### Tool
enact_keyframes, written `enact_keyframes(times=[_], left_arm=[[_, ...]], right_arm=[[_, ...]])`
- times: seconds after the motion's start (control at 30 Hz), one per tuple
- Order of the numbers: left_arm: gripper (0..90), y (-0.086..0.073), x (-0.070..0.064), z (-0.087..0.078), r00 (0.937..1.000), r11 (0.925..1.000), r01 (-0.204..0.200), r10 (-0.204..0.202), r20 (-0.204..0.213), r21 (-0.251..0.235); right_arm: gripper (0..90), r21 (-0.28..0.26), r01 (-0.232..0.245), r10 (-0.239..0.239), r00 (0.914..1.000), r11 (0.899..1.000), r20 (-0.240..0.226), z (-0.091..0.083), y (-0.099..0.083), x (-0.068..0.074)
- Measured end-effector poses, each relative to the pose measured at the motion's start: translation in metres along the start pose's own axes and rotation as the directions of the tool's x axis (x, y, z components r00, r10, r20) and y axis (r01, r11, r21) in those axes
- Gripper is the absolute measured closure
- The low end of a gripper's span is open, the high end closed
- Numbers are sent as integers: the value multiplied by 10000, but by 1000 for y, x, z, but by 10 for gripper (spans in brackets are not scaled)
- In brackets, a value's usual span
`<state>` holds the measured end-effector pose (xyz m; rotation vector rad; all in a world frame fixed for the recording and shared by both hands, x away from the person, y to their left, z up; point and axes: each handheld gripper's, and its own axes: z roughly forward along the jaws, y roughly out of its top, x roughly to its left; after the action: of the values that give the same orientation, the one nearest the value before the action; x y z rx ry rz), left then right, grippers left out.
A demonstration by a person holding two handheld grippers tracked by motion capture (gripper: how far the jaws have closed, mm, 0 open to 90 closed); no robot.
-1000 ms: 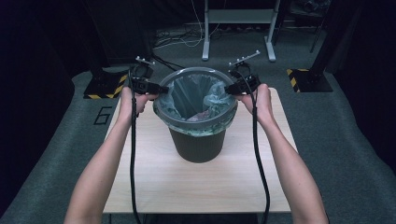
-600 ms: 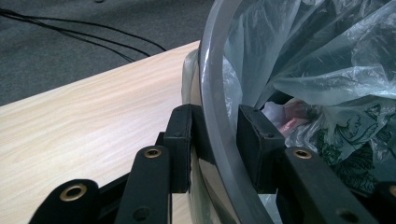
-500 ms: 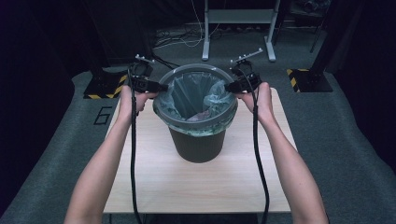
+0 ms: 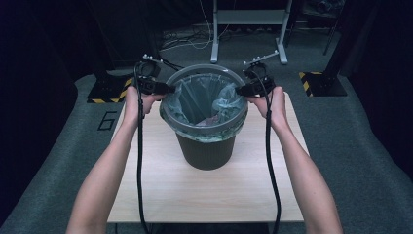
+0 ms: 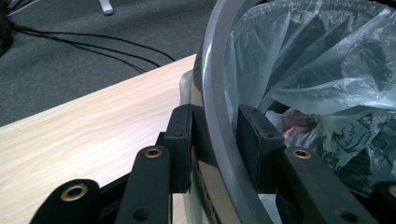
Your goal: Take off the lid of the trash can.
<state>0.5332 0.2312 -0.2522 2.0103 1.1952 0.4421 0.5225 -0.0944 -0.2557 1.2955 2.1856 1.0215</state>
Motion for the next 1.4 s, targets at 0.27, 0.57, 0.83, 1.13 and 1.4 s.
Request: enact_keyframes(times=[0.27, 0.57, 0.83, 1.13, 1.4], left_arm=[[661, 4, -6, -6, 9993, 9993, -277, 271, -242, -239], [572, 3, -12, -2, 9989, 9988, -441, 437, -195, -215], [242, -3, -3, -5, 9999, 9990, -50, 56, 146, -436], [77, -7, 1, -17, 9986, 9939, 238, -185, 493, -1078], [33, -9, -1, -26, 9982, 9906, 230, -154, 573, -1350]], right_arm=[[680, -168, -28, 31, 9999, 9999, 147, 0, 1, 0], [726, -446, -651, 659, 9977, 9969, 162, -2, 2, -12], [735, -476, -982, 984, 9951, 9940, 25, -3, 0, -21], [746, -532, -988, 985, 9951, 9937, -79, -7, -1, -25], [768, -462, -879, 878, 9961, 9951, -46, -10, -1, -25]])
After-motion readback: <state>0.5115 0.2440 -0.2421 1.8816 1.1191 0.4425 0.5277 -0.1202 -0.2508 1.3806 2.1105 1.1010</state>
